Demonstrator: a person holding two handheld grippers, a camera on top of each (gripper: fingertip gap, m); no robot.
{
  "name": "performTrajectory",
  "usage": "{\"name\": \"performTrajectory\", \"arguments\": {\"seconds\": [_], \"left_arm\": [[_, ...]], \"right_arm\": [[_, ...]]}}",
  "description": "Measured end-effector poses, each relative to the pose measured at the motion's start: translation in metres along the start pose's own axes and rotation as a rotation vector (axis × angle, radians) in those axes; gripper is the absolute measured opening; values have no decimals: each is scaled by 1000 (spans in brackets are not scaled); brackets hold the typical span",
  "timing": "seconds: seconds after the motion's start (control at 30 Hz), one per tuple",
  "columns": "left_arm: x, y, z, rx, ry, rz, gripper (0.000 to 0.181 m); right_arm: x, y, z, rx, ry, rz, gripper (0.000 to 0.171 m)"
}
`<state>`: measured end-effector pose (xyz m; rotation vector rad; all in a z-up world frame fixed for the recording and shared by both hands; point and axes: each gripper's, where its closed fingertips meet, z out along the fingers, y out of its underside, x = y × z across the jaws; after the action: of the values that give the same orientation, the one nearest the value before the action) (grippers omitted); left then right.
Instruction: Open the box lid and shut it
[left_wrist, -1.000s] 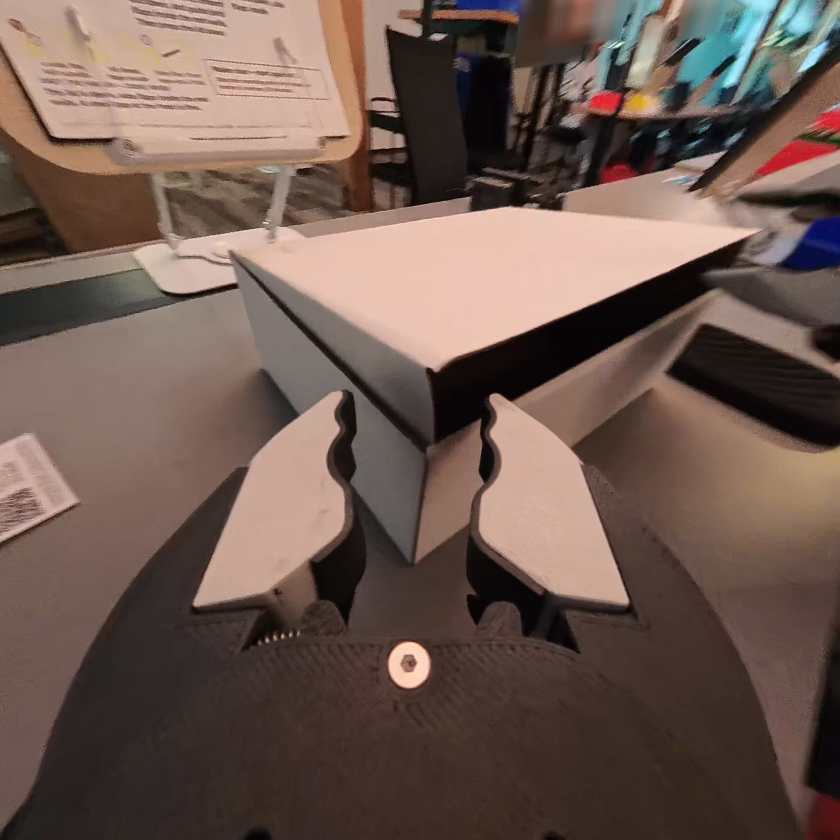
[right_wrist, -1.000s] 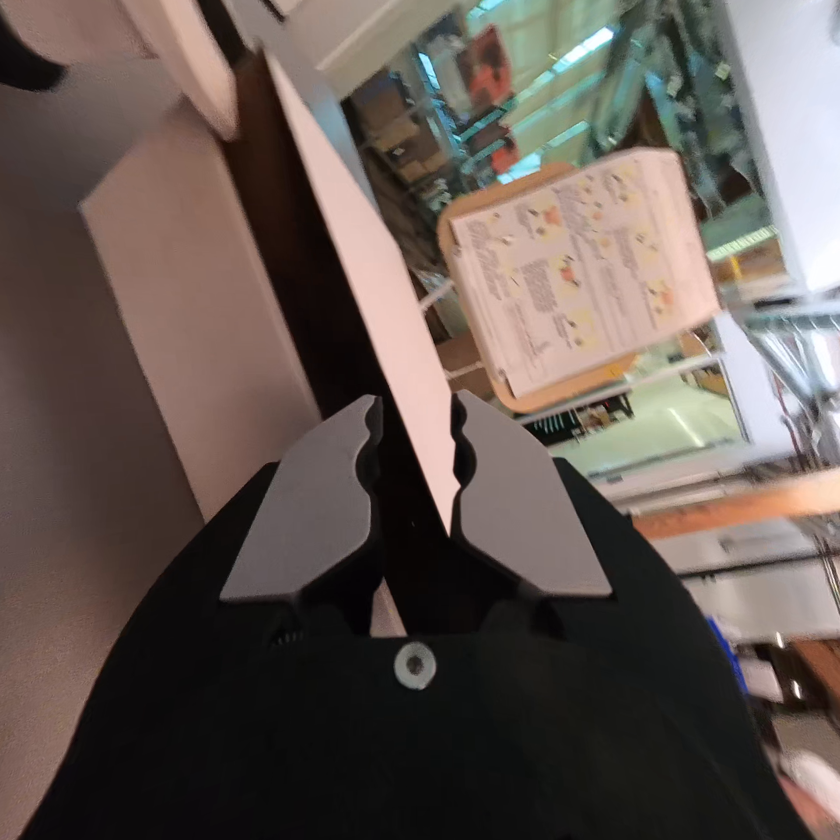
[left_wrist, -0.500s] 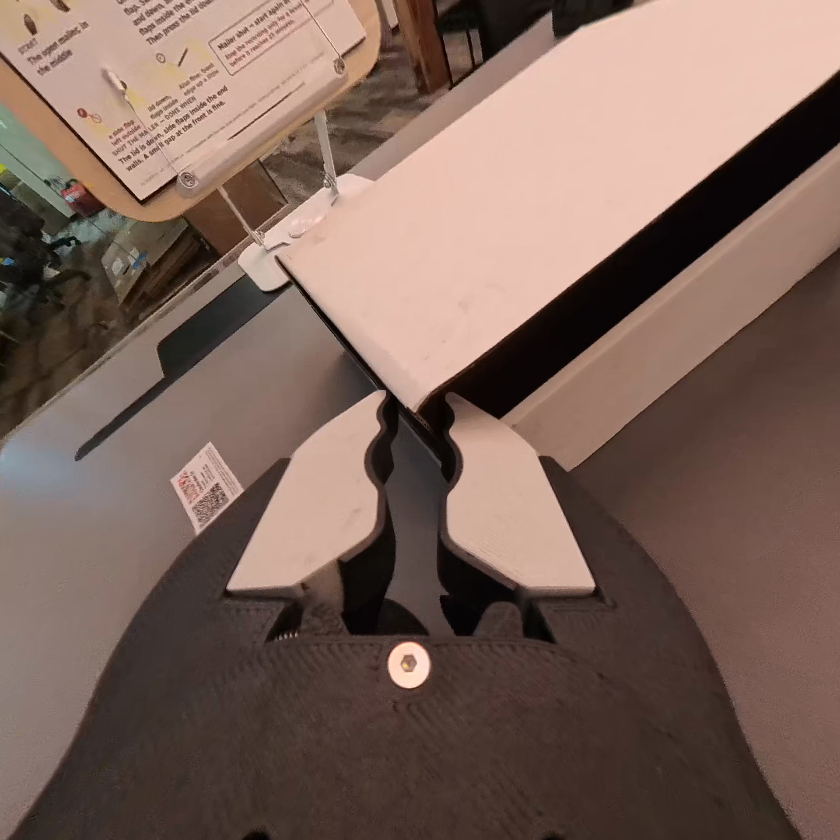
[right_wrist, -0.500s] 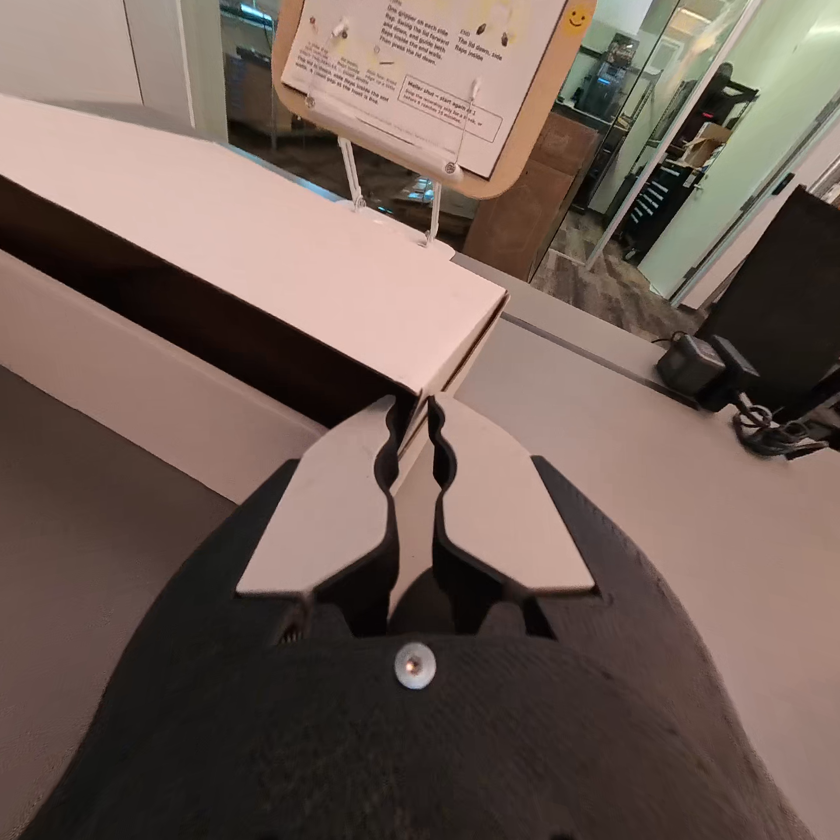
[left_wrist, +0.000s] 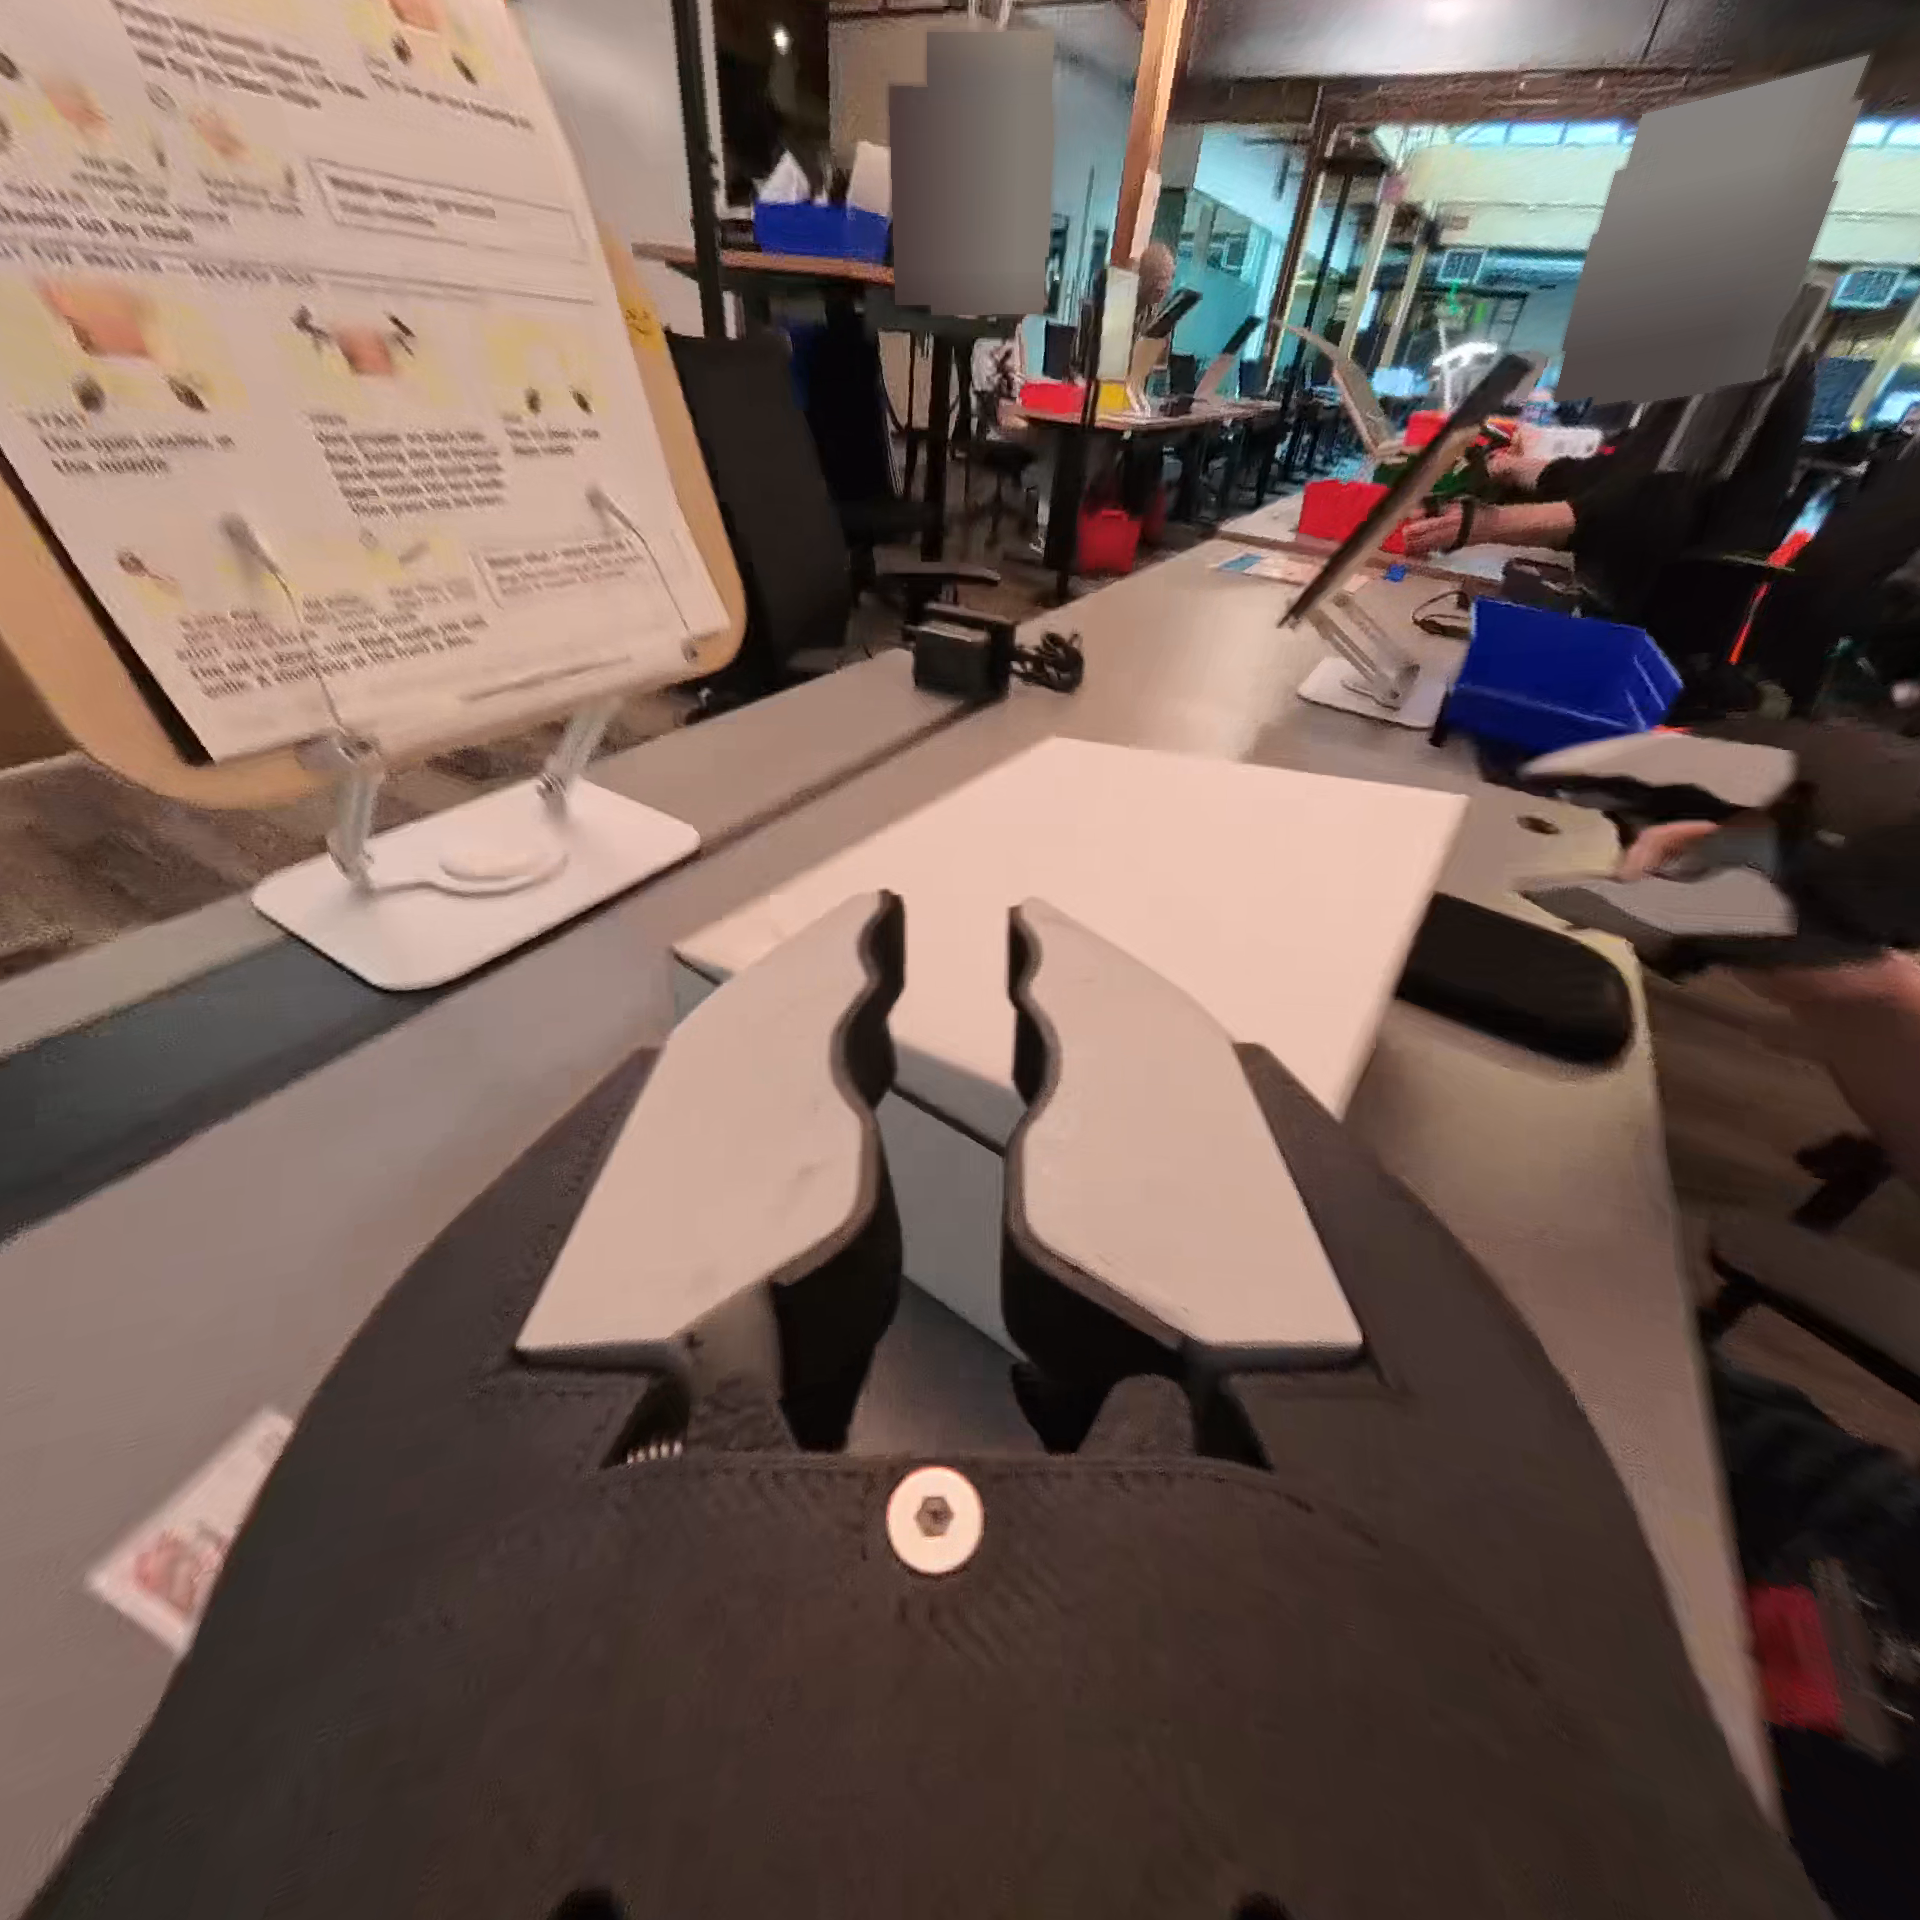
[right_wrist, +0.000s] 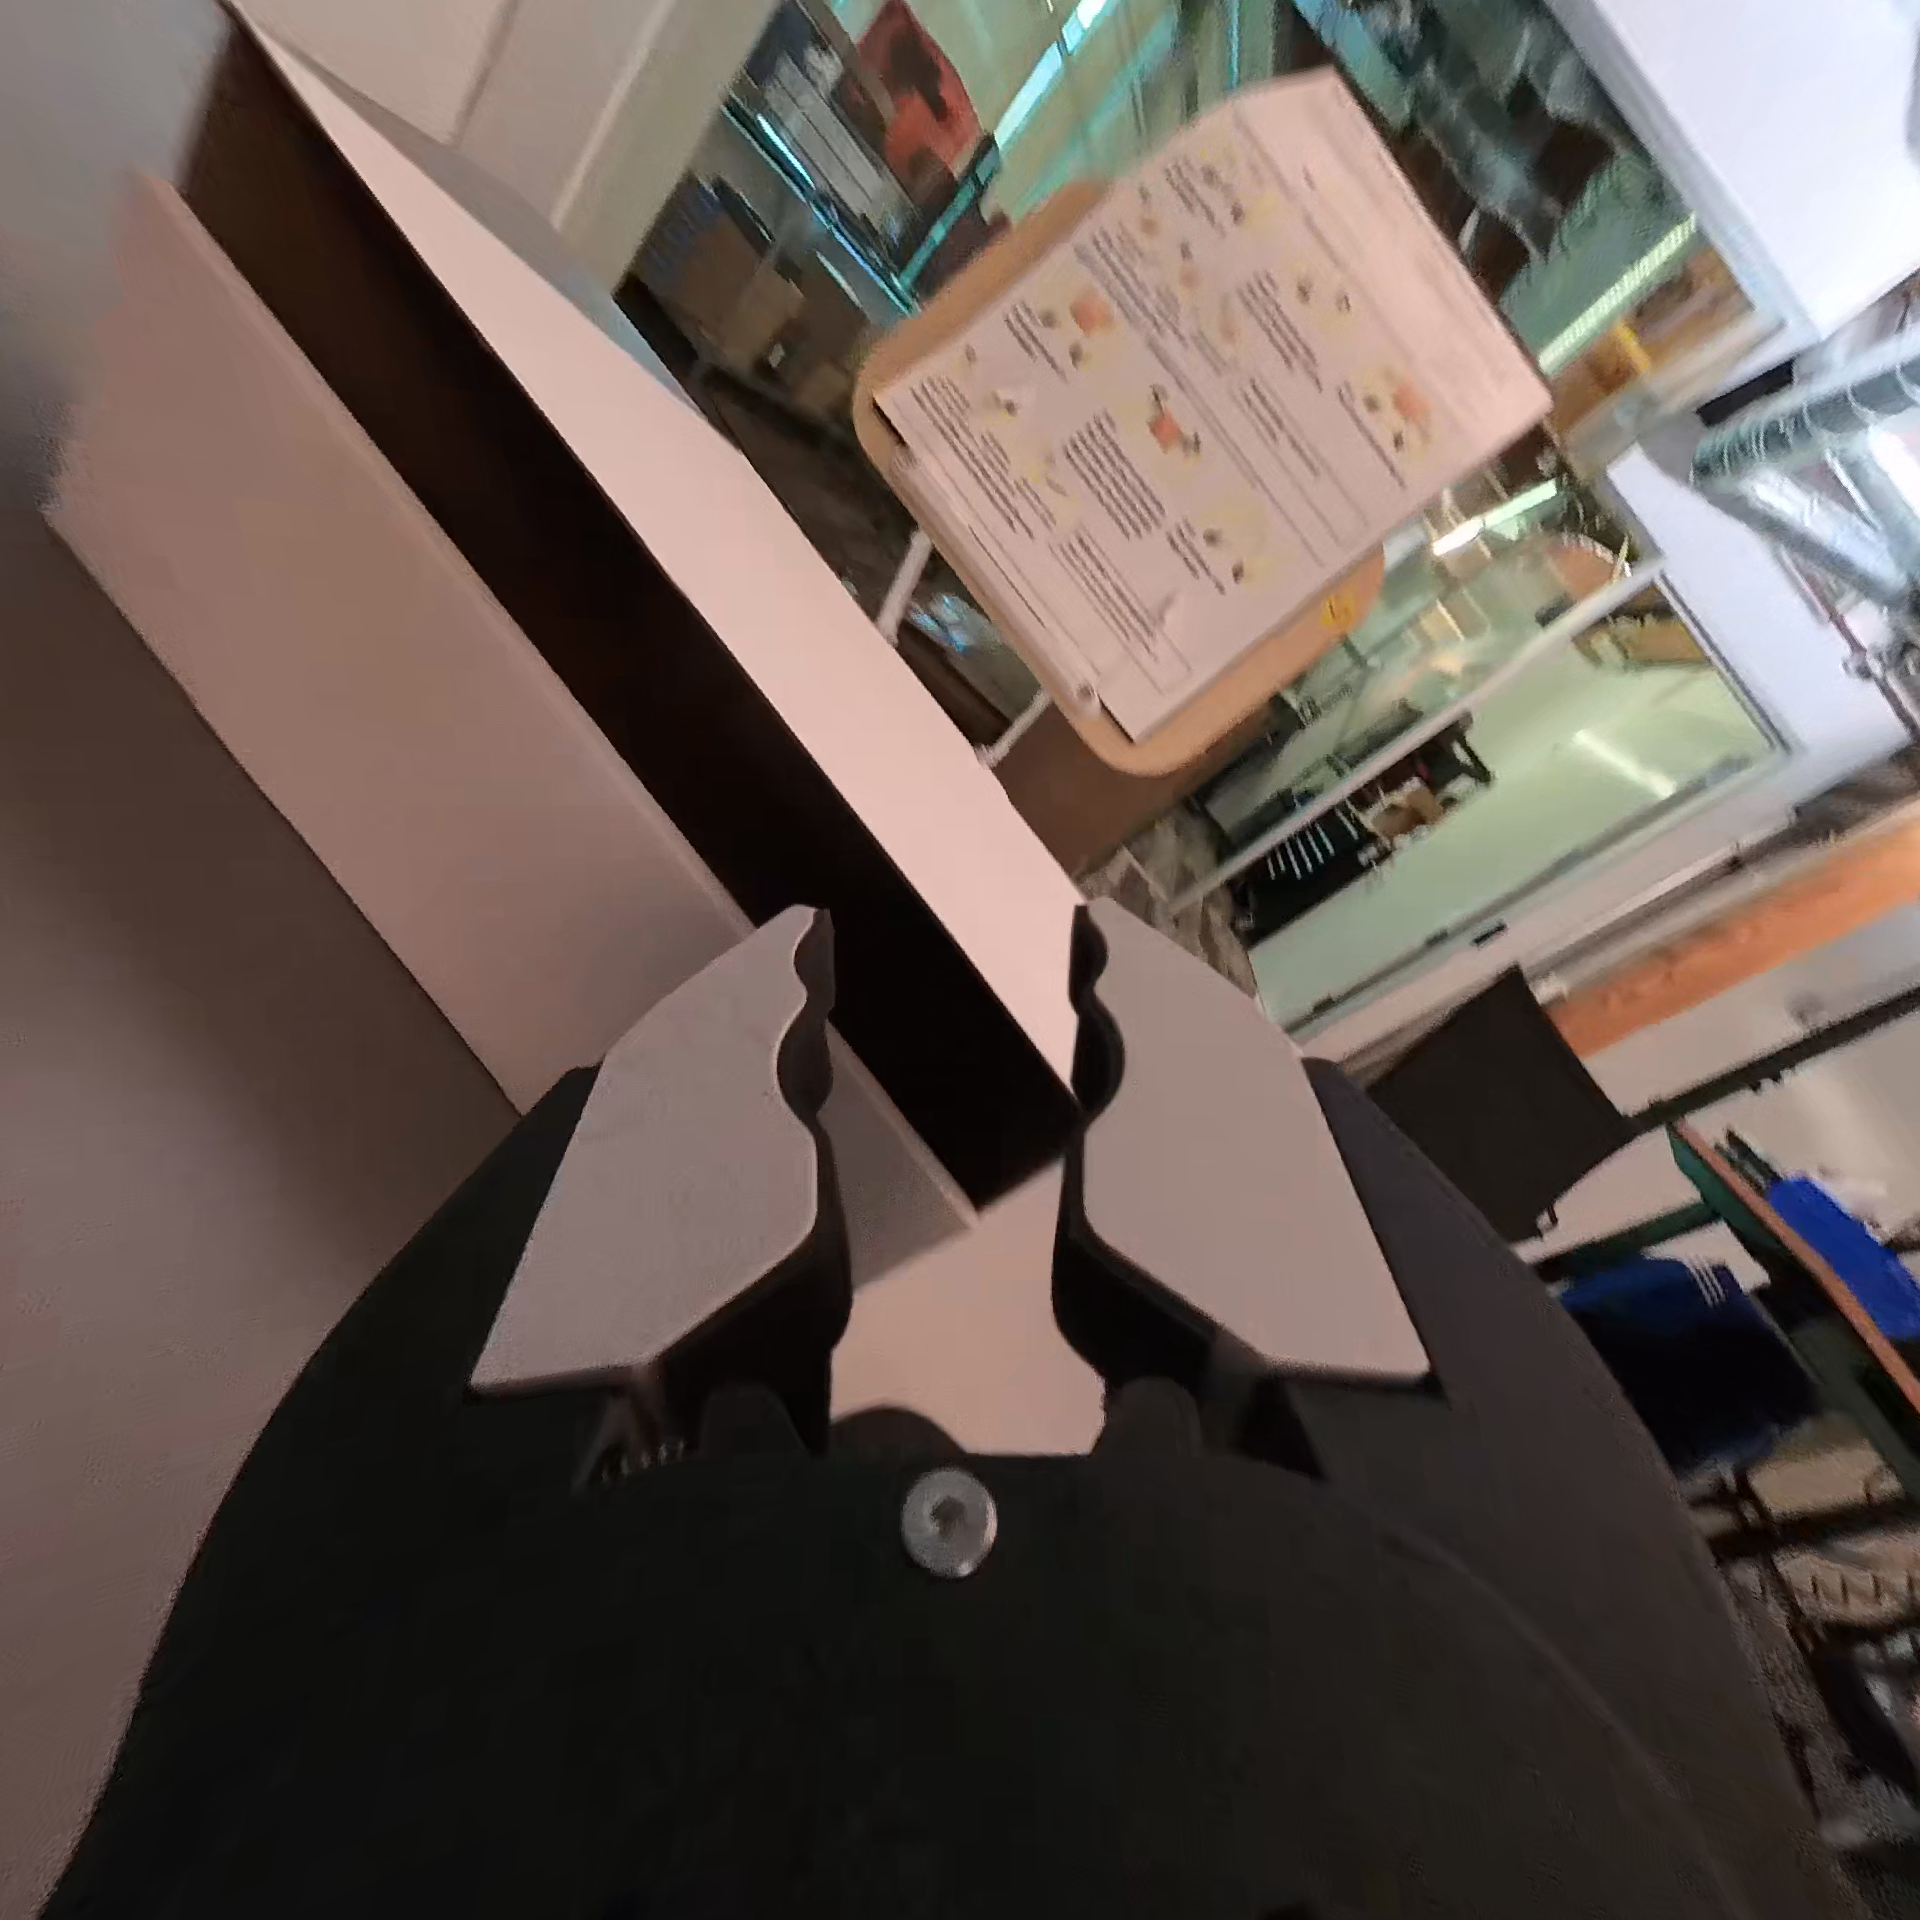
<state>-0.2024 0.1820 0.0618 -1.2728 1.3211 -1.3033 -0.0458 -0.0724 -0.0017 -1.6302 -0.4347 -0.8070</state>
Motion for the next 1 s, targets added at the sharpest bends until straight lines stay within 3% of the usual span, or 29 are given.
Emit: {"name": "performTrajectory", "arguments": {"seconds": [0.07, 0.17, 0.37, 0.5, 0.7, 1.0], "left_arm": [[-21, 0, 27, -10, 70, 30, 0], [-53, 19, 74, -72, 117, 43, 0], [-70, 59, 130, -181, 371, -190, 0], [-80, 68, 138, -179, 426, -229, 0], [-80, 80, 140, -277, 444, -88, 0], [-76, 90, 142, -300, 472, -79, 0]], "right_arm": [[-13, -17, 8, 42, -35, -16, 44], [-35, -33, 24, 60, -75, -68, 44], [-72, -53, 55, 30, -134, -227, 44], [-84, -58, 65, 21, -161, -254, 44], [-91, -53, 74, 3, -156, -274, 43], [-77, -55, 81, -21, -117, -370, 35]]}}
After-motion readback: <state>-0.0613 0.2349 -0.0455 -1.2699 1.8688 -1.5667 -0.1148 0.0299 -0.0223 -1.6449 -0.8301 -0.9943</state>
